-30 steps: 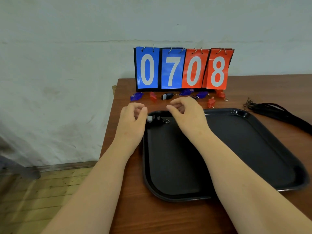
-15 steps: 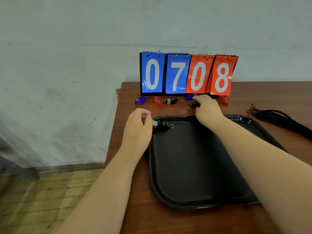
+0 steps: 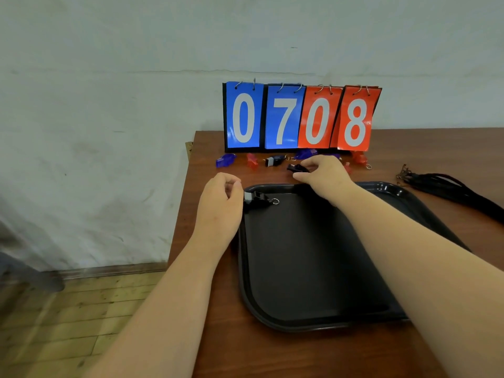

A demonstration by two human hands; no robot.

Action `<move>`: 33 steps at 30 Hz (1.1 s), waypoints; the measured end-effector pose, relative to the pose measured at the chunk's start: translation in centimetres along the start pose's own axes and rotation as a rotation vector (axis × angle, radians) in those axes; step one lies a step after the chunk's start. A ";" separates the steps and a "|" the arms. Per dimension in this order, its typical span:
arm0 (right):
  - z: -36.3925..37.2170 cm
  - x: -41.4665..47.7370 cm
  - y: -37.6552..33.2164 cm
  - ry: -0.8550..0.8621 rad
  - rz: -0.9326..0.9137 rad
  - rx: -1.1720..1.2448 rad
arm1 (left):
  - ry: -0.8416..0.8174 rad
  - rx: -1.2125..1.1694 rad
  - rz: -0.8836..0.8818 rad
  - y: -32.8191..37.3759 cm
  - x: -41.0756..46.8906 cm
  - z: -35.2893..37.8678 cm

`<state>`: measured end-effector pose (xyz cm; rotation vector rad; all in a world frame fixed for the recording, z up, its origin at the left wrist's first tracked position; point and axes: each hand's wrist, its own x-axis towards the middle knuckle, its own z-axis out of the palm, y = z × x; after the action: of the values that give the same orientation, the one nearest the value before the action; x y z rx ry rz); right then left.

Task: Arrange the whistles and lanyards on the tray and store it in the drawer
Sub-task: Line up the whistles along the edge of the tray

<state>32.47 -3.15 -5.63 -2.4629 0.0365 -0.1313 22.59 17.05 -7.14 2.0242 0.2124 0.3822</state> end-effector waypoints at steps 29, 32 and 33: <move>1.1 -9.7 -3.6 -0.323 -0.416 -0.028 | 0.043 -0.120 -0.020 0.1 -0.5 -0.6; 1.1 -9.6 -3.5 -0.283 -0.401 -0.012 | 0.045 -0.117 -0.019 0.0 -0.4 -0.5; 1.1 -9.6 -3.5 -0.274 -0.397 -0.012 | 0.047 -0.112 -0.020 0.0 -0.4 -0.5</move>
<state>23.04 0.87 -5.14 -2.4494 -0.5719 0.0367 22.03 17.33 -6.97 1.9037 0.2345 0.4202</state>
